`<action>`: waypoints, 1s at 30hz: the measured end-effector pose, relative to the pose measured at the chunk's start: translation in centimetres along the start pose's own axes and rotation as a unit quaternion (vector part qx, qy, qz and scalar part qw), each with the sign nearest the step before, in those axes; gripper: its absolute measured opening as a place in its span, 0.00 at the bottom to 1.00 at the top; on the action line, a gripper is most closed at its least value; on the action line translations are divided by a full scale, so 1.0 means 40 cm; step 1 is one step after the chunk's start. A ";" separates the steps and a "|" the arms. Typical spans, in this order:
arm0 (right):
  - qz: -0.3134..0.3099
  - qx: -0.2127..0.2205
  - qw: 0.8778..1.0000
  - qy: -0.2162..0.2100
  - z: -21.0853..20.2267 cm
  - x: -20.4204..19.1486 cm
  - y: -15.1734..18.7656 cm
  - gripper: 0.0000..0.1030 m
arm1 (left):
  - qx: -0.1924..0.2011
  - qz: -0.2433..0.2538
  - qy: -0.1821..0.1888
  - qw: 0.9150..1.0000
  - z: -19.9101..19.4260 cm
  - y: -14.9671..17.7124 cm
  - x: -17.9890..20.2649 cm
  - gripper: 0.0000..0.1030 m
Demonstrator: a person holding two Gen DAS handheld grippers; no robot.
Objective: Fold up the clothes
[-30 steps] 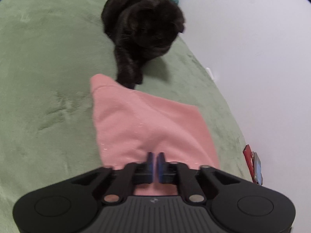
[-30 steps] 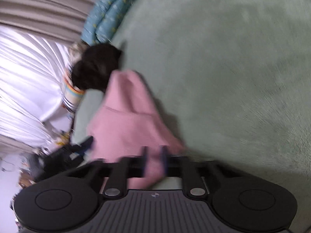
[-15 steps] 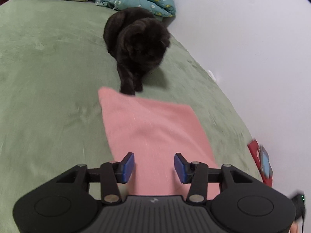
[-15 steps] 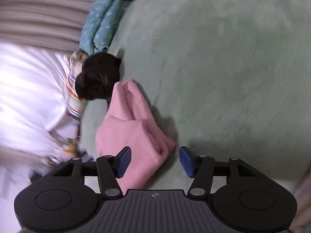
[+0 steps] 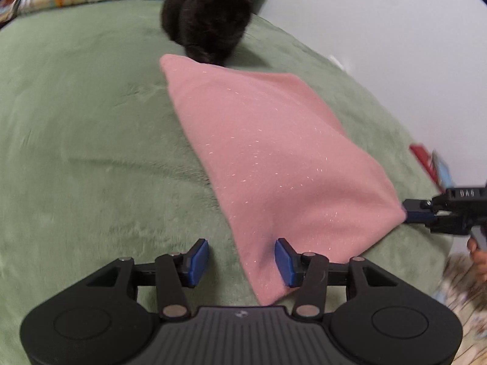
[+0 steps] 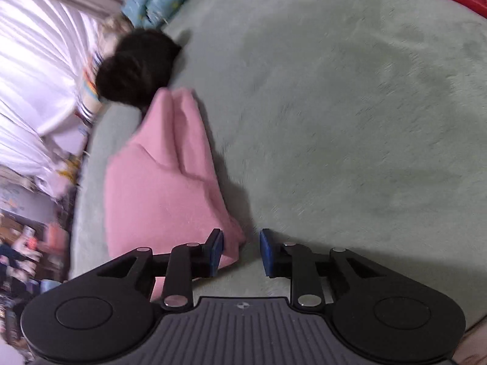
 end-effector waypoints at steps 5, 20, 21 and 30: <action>-0.034 0.000 0.997 -0.064 0.044 -0.048 -0.126 0.38 | -0.003 -0.020 0.010 1.000 -0.009 0.009 -0.011 0.47; -0.142 -0.044 0.988 -0.050 0.387 -0.198 -0.370 0.26 | -0.015 -0.069 0.011 0.997 -0.011 0.013 -0.022 0.50; -0.154 -0.045 0.986 -0.048 0.393 -0.208 -0.369 0.06 | -0.015 -0.069 0.011 0.997 -0.011 0.013 -0.023 0.51; -0.184 0.000 0.980 -0.075 0.361 -0.287 -0.401 0.03 | -0.009 -0.077 0.020 0.997 -0.009 0.018 -0.035 0.52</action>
Point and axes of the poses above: each gripper's, at about its wrist camera, not at the fingertips, and z roughly the way its jaws point, x to its right, y to its underside, the point moved 3 cm from there along z, roughly the way its jaws point, and after that the axes turned 2 degrees about -y, right-handed, at the moved point
